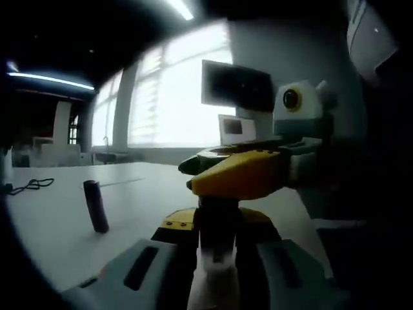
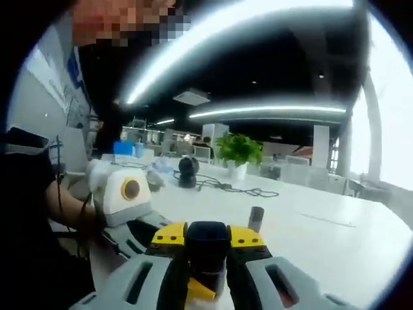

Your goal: Pick up cosmetic bottle twist off cap place on table pick up cap screw tight cap place on table

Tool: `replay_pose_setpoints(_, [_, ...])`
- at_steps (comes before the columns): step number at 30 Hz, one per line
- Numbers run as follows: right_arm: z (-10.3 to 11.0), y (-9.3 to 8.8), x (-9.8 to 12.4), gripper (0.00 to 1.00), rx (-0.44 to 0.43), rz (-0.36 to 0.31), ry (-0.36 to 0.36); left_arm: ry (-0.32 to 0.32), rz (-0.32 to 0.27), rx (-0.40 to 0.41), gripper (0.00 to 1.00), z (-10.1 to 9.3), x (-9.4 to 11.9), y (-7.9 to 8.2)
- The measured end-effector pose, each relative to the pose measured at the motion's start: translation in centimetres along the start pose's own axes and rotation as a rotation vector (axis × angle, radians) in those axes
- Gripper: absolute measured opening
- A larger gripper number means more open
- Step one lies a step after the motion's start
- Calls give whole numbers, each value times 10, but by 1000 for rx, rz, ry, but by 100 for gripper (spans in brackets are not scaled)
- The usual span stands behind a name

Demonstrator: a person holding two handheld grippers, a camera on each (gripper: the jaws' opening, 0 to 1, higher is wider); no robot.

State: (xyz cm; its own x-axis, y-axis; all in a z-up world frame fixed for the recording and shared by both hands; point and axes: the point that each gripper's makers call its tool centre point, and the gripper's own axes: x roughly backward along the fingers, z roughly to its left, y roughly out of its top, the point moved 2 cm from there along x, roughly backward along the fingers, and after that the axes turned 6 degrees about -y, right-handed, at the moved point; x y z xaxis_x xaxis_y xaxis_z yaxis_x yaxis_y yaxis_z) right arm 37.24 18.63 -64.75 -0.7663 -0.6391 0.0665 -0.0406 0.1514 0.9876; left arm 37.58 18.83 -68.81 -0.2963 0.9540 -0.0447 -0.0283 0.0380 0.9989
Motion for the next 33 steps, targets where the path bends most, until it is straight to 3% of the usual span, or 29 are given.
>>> replay_pose_setpoints(7, [0,-1,2,16,-48,-38,214,-17,2,5,11,-3,-1,-1])
replay_pose_setpoints(12, [0,-1,3,16,-59,-48,314,-30,2,10,11,-4,-1,-1])
replay_pose_setpoints(33, [0,-2,2,16,-94,-62,535,-47,-3,31,11,-8,0,-1])
